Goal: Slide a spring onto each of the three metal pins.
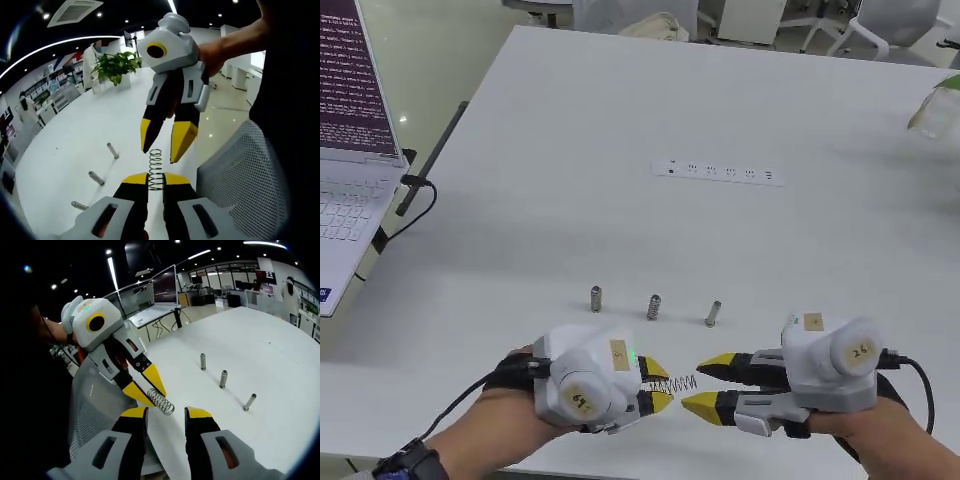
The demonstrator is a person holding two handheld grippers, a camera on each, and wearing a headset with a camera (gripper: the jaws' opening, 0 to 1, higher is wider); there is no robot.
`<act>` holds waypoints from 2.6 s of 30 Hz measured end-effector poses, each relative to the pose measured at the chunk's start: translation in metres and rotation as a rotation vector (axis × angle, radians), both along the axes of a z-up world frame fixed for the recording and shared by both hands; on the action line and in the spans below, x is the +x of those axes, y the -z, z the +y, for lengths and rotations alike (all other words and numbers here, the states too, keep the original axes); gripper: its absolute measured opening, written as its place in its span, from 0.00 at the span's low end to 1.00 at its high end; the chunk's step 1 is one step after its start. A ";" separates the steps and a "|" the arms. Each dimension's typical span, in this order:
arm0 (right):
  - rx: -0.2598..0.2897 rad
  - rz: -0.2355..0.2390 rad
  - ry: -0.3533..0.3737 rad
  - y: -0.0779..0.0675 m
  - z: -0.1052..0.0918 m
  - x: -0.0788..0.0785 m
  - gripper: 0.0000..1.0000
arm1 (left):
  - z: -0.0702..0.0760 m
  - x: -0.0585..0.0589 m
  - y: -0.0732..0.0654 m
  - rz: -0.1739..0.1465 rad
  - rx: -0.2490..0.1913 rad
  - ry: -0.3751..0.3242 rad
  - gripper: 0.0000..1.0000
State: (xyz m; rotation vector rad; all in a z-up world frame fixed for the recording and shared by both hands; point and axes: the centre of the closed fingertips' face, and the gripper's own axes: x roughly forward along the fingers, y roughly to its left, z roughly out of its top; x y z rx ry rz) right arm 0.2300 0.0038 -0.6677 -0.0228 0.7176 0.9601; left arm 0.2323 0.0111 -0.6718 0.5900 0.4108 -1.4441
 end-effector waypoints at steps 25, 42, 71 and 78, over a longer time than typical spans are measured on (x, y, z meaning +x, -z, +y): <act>0.058 0.028 -0.036 -0.007 0.012 -0.003 0.09 | 0.003 -0.004 0.002 -0.036 0.033 0.058 0.02; 0.033 -0.004 -0.015 -0.012 0.011 0.003 0.08 | -0.004 0.003 0.002 -0.054 0.031 0.051 0.03; -0.041 -0.025 -0.033 -0.017 -0.001 -0.001 0.08 | -0.014 0.000 0.008 -0.021 0.020 0.059 0.02; -0.076 -0.036 -0.053 -0.024 -0.007 0.002 0.08 | -0.021 0.003 0.001 0.000 -0.019 0.057 0.02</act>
